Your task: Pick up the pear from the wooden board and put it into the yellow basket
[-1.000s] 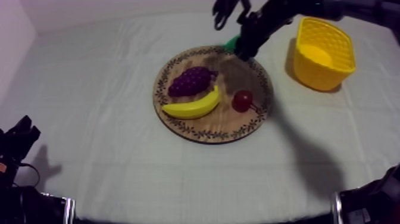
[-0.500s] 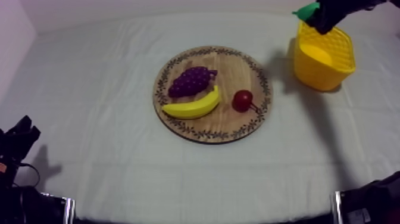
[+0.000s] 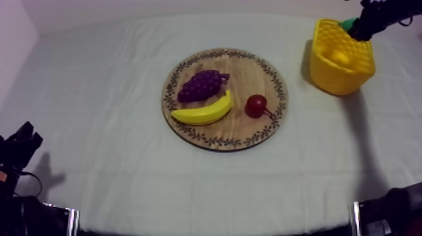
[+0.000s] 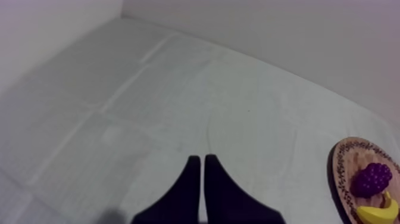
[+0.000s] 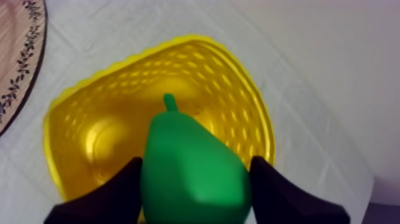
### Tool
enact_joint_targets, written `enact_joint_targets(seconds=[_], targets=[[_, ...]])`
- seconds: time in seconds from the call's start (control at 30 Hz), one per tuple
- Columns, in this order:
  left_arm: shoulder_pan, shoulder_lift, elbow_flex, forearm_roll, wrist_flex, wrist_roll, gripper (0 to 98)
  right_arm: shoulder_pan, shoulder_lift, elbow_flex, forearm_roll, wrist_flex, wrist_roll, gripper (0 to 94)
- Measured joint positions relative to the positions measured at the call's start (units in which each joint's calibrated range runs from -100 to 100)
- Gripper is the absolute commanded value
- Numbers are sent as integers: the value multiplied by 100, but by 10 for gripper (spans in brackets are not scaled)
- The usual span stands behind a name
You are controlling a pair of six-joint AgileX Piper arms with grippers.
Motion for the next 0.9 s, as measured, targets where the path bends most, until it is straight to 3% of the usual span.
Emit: enact_joint_targets(seconds=[0.47,0.9], targets=[[0,0,0,0,0,0,1,-70,1464,-108,141,-565,-387,464],[0,0,0,0,0,0,1,-136,1561,-28,261,-951,-730,564]])
